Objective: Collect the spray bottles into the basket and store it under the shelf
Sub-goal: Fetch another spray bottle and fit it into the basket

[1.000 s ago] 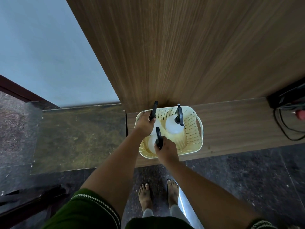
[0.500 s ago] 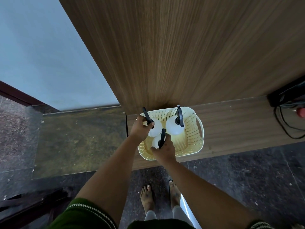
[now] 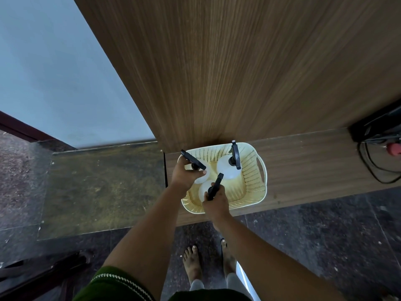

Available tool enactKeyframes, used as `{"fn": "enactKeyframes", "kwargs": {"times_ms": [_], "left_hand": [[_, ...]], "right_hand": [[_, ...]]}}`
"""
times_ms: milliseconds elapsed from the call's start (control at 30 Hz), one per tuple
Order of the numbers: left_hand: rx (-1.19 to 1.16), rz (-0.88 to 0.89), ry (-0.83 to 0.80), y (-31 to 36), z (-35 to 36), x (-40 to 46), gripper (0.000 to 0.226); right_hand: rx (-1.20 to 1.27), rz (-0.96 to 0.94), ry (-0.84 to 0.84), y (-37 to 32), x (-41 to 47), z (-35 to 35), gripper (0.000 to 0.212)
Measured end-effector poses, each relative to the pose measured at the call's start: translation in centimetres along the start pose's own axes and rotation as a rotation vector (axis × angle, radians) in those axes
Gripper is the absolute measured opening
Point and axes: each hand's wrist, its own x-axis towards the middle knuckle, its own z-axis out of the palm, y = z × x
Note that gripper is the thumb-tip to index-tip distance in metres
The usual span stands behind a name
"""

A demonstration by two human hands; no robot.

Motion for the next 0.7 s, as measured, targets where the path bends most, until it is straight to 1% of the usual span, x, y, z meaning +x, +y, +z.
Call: {"fn": "enactKeyframes", "kwargs": {"times_ms": [100,133,200,267,367,400,500,567,633,700], "left_hand": [[0.083,0.01,0.021,0.1,0.0,0.2,0.033],[0.116,0.005,0.038,-0.1,0.0,0.5,0.031],[0.175,0.035,0.04,-0.2,0.1,0.9,0.036],[0.25,0.099,0.013,-0.4,0.2,1.2,0.039],[0.339,0.126,-0.002,-0.5,0.4,1.6,0.055],[0.339,0.134,-0.013,-0.5,0.4,1.8,0.059],[0.241,0.15,-0.057,-0.3,0.7,2.1,0.069],[0.214,0.119,-0.063,-0.2,0.8,2.2,0.063],[0.191,0.082,-0.039,-0.3,0.8,2.2,0.047],[0.168,0.083,0.009,-0.6,0.7,2.3,0.032]], "right_hand": [[-0.048,-0.005,0.079,-0.2,-0.2,0.7,0.025],[-0.068,-0.016,0.106,-0.3,-0.3,0.9,0.025],[-0.116,-0.042,0.153,-0.3,-0.4,1.0,0.029],[-0.177,-0.074,0.181,-0.3,-0.5,0.8,0.029],[-0.238,-0.125,0.18,-0.1,-0.4,0.6,0.035],[-0.245,-0.136,0.17,0.0,-0.3,0.6,0.037],[-0.243,-0.162,0.161,0.1,-0.4,0.6,0.04],[-0.242,-0.18,0.173,0.1,-0.5,0.5,0.041],[-0.238,-0.186,0.175,0.2,-0.3,0.5,0.042],[-0.246,-0.181,0.173,0.3,0.0,0.5,0.044]]}}
